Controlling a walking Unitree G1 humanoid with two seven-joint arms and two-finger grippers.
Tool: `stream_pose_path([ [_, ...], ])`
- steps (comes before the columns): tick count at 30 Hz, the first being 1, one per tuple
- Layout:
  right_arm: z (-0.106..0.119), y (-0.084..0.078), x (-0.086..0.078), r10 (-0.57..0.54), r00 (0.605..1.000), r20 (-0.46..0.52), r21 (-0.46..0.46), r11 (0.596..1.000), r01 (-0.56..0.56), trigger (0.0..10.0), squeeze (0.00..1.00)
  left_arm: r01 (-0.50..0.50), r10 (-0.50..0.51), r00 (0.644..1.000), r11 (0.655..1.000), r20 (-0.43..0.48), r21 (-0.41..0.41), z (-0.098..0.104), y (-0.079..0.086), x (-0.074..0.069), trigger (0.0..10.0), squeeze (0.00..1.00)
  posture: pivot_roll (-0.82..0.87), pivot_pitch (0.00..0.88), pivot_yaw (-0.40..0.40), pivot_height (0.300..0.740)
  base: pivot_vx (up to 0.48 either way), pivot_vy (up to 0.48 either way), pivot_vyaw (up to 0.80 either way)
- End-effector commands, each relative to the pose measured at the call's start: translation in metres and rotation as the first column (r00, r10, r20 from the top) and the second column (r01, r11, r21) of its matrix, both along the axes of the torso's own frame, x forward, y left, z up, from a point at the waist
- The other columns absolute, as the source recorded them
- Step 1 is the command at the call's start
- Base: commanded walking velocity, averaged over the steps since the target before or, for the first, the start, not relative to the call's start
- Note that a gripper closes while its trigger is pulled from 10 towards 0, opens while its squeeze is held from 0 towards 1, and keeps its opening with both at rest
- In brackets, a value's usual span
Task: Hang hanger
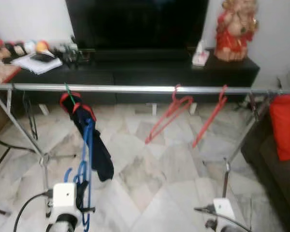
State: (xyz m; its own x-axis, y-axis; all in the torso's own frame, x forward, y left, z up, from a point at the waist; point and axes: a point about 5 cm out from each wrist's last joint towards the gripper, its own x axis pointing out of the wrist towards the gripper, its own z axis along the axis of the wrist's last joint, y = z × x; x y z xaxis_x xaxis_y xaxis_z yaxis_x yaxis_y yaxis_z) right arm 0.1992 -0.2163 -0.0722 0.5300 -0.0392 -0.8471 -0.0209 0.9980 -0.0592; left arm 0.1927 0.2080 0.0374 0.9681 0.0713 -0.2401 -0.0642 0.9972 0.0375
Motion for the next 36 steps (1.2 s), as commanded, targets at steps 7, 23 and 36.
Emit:
stream_pose_path([
  [7,0.0,0.008,0.002,0.022,1.0,0.003,0.014,1.0,-0.022,10.0,0.0,-0.012,0.012,1.0,1.0,-0.002,0.008,0.003,0.004,-0.001,10.0,0.0,-0.03,0.0,-0.013,0.74,0.452,0.0,0.0],
  [23,0.0,0.008,0.004,0.042,0.999,0.001,0.01,0.999,-0.042,10.0,0.0,0.101,-0.1,0.995,0.995,-0.021,0.014,0.009,-0.004,-0.013,10.0,0.0,-0.03,0.0,-0.019,0.74,0.0,0.0,0.0],
  [36,0.001,0.008,0.004,0.054,0.999,-0.005,0.01,0.998,-0.054,10.0,0.0,0.19,-0.19,0.981,0.982,-0.025,0.015,0.031,-0.014,0.011,10.0,0.0,-0.03,0.0,-0.018,0.74,0.0,0.0,0.0],
])
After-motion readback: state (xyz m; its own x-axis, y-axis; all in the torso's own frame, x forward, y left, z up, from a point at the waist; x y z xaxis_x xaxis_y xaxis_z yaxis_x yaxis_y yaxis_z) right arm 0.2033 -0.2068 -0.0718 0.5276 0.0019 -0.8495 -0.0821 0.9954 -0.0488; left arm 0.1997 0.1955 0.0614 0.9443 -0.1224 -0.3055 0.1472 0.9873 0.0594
